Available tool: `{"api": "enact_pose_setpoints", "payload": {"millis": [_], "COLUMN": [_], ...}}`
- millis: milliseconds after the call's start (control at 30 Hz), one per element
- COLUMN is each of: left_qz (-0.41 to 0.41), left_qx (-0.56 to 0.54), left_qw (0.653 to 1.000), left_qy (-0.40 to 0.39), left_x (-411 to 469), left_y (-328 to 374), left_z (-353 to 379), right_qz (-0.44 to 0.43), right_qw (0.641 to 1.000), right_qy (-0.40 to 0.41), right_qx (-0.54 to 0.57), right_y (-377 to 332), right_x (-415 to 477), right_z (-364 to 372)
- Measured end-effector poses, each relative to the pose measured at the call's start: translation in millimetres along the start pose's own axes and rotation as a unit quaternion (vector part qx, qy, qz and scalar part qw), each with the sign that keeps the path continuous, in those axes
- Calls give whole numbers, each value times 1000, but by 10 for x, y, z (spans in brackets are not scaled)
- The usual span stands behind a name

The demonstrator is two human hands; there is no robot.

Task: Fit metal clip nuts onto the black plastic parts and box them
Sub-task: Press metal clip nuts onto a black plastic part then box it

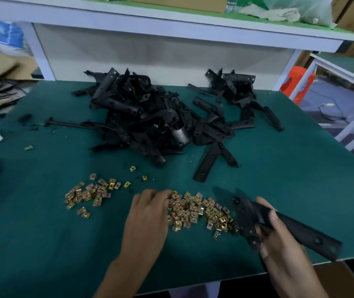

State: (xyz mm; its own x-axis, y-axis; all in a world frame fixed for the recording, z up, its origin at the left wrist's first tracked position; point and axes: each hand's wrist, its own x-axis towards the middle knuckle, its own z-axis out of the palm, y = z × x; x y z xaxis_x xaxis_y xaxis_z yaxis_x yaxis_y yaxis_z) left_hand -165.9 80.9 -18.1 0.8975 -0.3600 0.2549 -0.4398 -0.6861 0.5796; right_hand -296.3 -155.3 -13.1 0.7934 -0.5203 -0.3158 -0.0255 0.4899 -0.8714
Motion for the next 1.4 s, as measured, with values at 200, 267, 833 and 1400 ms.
{"api": "enact_pose_setpoints", "payload": {"millis": [200, 267, 833, 1400], "left_qz": [-21, -35, -309, -346], "left_qx": [73, 40, -610, -647], "left_qw": [996, 998, 720, 672], "left_qy": [-43, -25, -117, -102], "left_x": [156, 166, -423, -438], "left_y": [-293, -272, 422, 716], "left_z": [68, 55, 96, 157], "right_qz": [14, 15, 12, 64], "right_qw": [998, 998, 979, 983], "right_qy": [-13, -25, -140, -143], "right_qx": [54, 60, 145, 96], "right_y": [21, 46, 474, 489], "right_x": [73, 52, -24, 16], "right_z": [-40, -29, 521, 451]}}
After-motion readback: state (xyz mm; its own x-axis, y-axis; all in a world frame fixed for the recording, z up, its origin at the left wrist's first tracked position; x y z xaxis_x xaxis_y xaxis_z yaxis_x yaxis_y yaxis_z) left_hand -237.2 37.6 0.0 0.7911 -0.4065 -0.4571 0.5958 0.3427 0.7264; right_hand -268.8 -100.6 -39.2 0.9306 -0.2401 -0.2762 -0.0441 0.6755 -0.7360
